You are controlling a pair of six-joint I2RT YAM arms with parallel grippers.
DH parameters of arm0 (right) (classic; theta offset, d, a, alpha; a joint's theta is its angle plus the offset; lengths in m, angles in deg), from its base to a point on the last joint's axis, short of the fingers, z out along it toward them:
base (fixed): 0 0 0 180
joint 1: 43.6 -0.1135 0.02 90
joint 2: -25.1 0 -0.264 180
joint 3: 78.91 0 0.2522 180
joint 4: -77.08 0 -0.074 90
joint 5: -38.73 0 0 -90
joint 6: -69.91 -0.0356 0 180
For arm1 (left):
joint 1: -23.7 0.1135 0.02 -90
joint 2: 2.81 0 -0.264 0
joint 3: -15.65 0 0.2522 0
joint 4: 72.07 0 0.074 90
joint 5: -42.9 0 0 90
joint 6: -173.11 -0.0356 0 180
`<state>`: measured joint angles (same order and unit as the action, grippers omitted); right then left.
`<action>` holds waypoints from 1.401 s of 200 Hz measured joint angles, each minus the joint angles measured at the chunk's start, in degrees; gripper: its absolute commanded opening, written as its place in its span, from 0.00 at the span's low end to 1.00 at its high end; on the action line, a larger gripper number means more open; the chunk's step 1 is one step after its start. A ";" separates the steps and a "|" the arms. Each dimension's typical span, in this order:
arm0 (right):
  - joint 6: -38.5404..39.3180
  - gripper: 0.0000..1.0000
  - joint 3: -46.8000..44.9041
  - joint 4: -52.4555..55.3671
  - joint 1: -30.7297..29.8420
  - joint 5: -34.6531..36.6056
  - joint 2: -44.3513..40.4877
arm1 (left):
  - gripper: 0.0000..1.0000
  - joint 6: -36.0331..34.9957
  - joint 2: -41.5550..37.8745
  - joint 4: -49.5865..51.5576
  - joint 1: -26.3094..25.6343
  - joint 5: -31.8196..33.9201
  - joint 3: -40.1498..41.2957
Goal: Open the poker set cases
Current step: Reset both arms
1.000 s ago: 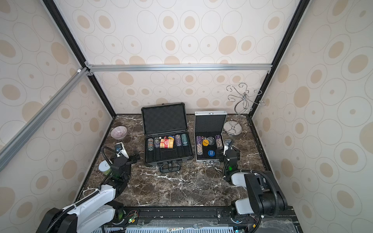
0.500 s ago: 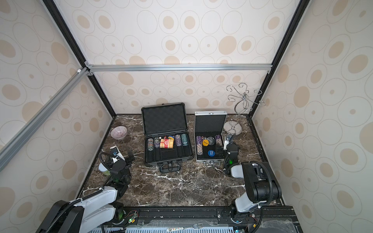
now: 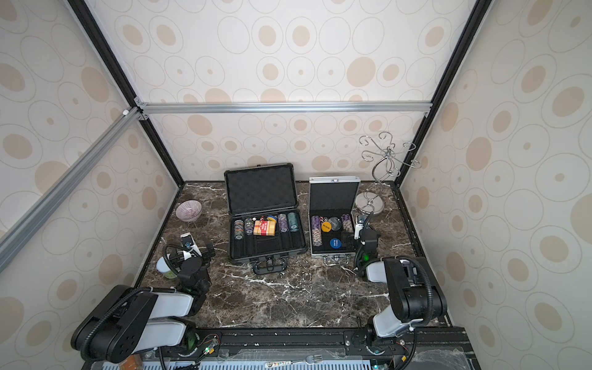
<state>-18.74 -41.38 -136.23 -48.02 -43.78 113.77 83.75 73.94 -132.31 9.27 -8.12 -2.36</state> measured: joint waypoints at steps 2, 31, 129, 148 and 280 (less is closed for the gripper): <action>0.00 1.00 0.00 0.02 0.00 0.00 0.00 | 1.00 -0.09 0.20 -0.33 0.04 -0.24 0.00; 0.00 1.00 0.00 0.02 0.00 0.00 0.00 | 1.00 -1.31 2.27 -2.82 0.98 -5.64 -0.83; 0.00 1.00 0.00 0.42 0.00 0.00 0.00 | 1.00 -2.89 13.00 -13.73 6.23 -17.59 -0.83; 0.00 1.00 0.00 0.44 0.00 0.00 0.00 | 1.00 -2.86 14.56 -13.42 6.80 -19.32 -1.70; 0.00 1.00 0.00 0.57 0.00 0.00 0.00 | 1.00 0.92 14.53 -6.38 10.27 -22.16 -6.62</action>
<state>-18.74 -41.38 -135.66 -48.02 -43.78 113.77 84.67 88.48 -138.69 19.54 -30.28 -8.98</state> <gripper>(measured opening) 0.996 0.998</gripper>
